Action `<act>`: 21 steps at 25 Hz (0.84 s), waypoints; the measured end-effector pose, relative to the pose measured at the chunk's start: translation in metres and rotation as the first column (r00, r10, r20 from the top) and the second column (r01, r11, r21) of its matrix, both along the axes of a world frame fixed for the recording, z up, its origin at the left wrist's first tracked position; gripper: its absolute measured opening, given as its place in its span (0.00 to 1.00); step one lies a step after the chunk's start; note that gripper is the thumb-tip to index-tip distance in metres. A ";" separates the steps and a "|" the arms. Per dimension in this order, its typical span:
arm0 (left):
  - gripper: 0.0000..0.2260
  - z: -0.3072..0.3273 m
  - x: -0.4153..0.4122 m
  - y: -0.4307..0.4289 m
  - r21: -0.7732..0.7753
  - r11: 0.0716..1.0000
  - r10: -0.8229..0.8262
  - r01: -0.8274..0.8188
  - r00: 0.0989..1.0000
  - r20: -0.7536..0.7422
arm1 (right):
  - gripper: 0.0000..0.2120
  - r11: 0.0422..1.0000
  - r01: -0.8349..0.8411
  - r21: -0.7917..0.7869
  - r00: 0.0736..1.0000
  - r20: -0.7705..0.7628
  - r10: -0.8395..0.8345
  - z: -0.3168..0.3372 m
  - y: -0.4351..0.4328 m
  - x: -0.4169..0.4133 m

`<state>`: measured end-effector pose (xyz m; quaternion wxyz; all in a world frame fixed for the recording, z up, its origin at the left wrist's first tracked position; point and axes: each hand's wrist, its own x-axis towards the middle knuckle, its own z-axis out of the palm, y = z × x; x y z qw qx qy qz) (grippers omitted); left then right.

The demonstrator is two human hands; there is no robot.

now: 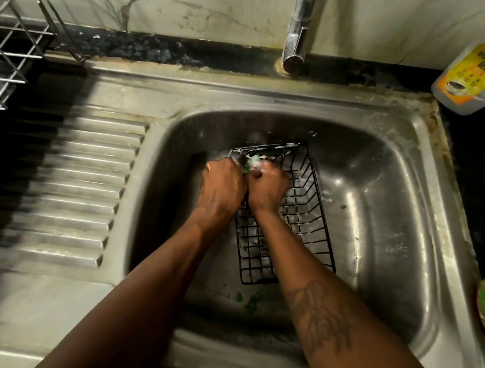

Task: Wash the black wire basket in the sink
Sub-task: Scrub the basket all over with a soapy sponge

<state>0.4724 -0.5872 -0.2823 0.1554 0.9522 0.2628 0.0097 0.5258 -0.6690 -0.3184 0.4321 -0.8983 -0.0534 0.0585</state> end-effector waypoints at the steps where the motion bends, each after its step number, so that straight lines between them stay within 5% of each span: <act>1: 0.13 0.000 -0.001 0.000 -0.014 1.000 0.005 -0.005 1.000 0.008 | 0.08 0.994 0.106 0.021 0.994 0.020 -0.107 -0.002 -0.003 -0.002; 4: 0.16 -0.002 -0.004 0.000 -0.108 0.993 0.055 -0.046 0.995 0.079 | 0.17 0.997 0.061 -0.054 0.992 0.115 -0.055 0.002 -0.013 0.005; 10: 0.15 0.000 -0.004 -0.001 -0.054 0.999 0.006 -0.002 0.996 0.085 | 0.08 0.954 -0.233 -0.188 0.961 0.107 0.255 -0.003 -0.017 0.025; 13: 0.13 -0.001 -0.002 0.000 0.005 1.000 -0.026 0.026 1.000 0.015 | 0.08 0.859 -0.373 -0.351 0.871 0.187 0.455 -0.003 -0.001 0.022; 15: 0.11 -0.001 -0.001 0.003 -0.008 1.000 -0.002 0.002 1.000 0.013 | 0.06 0.976 -0.214 0.027 0.976 0.042 0.213 -0.003 0.016 0.012; 16: 0.10 0.001 -0.002 0.004 0.012 1.000 -0.010 0.010 1.000 0.007 | 0.06 0.941 0.031 0.336 0.980 -0.194 0.037 0.003 0.021 0.010; 17: 0.10 0.001 -0.002 0.004 0.042 0.999 -0.027 0.027 1.000 -0.007 | 0.08 0.729 0.366 0.578 0.873 -0.484 -0.054 0.010 0.022 0.013; 19: 0.12 0.003 -0.004 0.003 0.076 0.996 -0.047 0.049 0.998 -0.033 | 0.11 0.105 0.776 0.621 0.614 -0.784 0.093 0.019 0.012 0.026; 21: 0.14 0.004 -0.004 0.003 0.043 0.999 -0.030 0.031 0.999 -0.026 | 0.08 -0.179 0.849 0.496 0.527 -0.813 0.246 0.022 -0.002 0.034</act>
